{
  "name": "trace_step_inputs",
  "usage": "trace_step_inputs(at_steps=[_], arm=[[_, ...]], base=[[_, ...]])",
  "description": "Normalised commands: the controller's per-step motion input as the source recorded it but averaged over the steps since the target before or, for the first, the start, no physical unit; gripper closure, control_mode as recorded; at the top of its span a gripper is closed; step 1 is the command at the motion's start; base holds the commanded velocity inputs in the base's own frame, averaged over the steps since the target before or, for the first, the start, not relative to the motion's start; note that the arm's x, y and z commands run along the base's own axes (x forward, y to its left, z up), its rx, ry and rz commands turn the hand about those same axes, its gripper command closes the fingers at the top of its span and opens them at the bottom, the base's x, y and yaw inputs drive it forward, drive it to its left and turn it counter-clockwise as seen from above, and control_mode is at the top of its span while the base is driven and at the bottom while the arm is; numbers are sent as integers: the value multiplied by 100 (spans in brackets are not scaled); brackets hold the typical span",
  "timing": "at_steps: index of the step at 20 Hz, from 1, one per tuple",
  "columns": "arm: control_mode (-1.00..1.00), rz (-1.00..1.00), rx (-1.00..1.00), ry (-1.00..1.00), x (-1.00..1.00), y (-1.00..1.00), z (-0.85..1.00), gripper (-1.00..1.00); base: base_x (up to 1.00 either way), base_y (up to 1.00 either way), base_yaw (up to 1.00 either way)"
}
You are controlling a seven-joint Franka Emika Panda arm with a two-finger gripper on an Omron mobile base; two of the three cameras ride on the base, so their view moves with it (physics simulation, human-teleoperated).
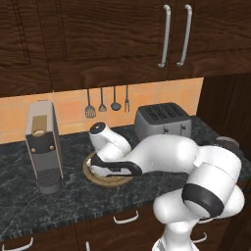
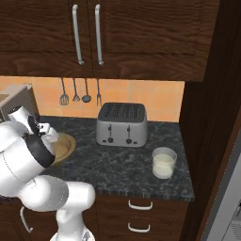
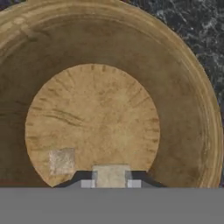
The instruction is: Grab a lemon wedge from the fridge and one ice cube from the ice bowl, and put them in the glass of lemonade.
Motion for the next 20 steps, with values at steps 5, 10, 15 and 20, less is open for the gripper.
trace_step_inputs(at_steps=[5,10,15,20], arm=[[-100,0,-9,-6,-62,-75,62,100],[-100,-2,-13,-1,-48,-100,55,100],[-100,-6,-7,-1,-37,-100,54,100],[-100,-6,-9,-3,-24,-100,62,100]], base=[[0,0,0],[0,0,0],[0,0,0],[0,0,0]])
